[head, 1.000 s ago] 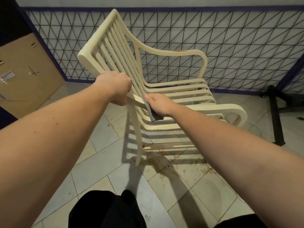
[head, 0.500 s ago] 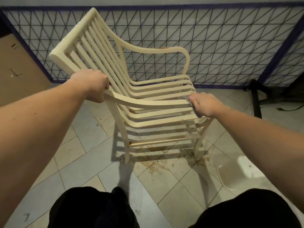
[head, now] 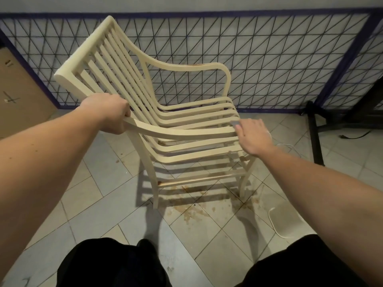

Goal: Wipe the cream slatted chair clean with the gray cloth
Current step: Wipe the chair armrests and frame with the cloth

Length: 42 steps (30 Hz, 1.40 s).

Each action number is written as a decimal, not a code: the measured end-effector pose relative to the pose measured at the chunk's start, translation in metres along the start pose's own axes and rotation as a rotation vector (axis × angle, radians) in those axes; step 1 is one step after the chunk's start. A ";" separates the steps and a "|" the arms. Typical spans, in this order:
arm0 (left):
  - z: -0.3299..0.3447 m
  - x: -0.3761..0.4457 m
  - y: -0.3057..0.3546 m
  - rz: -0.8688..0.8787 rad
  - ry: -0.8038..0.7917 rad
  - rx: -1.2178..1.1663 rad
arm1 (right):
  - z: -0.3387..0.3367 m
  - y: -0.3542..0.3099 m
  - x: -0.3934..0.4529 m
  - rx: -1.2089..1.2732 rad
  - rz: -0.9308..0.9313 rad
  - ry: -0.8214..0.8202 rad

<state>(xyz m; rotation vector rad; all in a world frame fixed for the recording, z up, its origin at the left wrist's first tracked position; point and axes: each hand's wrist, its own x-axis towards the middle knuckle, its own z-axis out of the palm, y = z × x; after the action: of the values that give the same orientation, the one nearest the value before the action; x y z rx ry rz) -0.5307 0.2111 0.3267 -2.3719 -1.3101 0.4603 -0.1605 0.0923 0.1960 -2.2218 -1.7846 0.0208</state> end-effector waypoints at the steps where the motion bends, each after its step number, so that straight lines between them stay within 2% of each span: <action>1: 0.000 0.000 0.000 -0.004 0.000 0.011 | 0.004 -0.011 -0.001 -0.012 -0.057 -0.024; 5: -0.002 -0.005 0.001 0.011 -0.007 0.012 | 0.027 -0.068 0.009 0.006 -0.229 -0.084; 9: -0.010 -0.008 -0.001 0.037 -0.095 -0.041 | 0.042 -0.114 0.020 0.075 -0.322 -0.086; 11: -0.014 -0.012 -0.011 0.065 -0.034 -0.076 | 0.046 -0.130 0.022 0.089 -0.337 -0.078; 13: -0.019 -0.019 -0.027 0.102 0.158 -0.136 | 0.047 -0.142 0.023 0.103 -0.325 -0.076; 16: -0.026 -0.040 -0.054 0.059 0.520 -0.418 | 0.047 -0.166 0.028 0.166 -0.324 -0.140; 19: -0.019 -0.058 -0.074 -0.189 0.862 -0.783 | 0.045 -0.203 0.034 0.331 -0.350 -0.190; 21: -0.006 -0.067 -0.079 -0.402 1.004 -1.073 | 0.039 -0.227 0.035 0.476 -0.335 -0.183; 23: 0.012 -0.070 -0.081 -0.590 0.949 -1.348 | 0.029 -0.250 0.034 0.598 -0.295 -0.161; 25: 0.035 -0.069 -0.078 -0.702 0.702 -1.580 | 0.017 -0.271 0.036 0.670 -0.286 -0.135; 27: 0.052 -0.069 -0.067 -0.693 0.446 -1.757 | 0.009 -0.289 0.040 0.712 -0.317 -0.080; 29: 0.059 -0.069 -0.052 -0.597 0.333 -1.811 | 0.011 -0.294 0.036 0.741 -0.345 -0.031; 32: 0.057 -0.065 -0.036 -0.491 0.345 -1.881 | 0.030 -0.269 0.019 0.715 -0.386 0.020; 36: 0.056 -0.058 -0.031 -0.476 0.412 -1.931 | 0.042 -0.239 0.013 0.636 -0.363 0.031; 38: 0.056 -0.056 -0.030 -0.478 0.418 -1.946 | 0.031 -0.246 0.018 0.661 -0.353 0.008; 42: 0.056 -0.055 -0.031 -0.488 0.381 -1.932 | -0.001 -0.289 0.028 0.859 -0.341 -0.016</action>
<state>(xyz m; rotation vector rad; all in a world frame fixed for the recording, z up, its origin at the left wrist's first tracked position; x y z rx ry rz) -0.6069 0.1893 0.2985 -2.5102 -2.4431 -2.1840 -0.4293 0.1737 0.2688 -1.3079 -1.6835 0.6069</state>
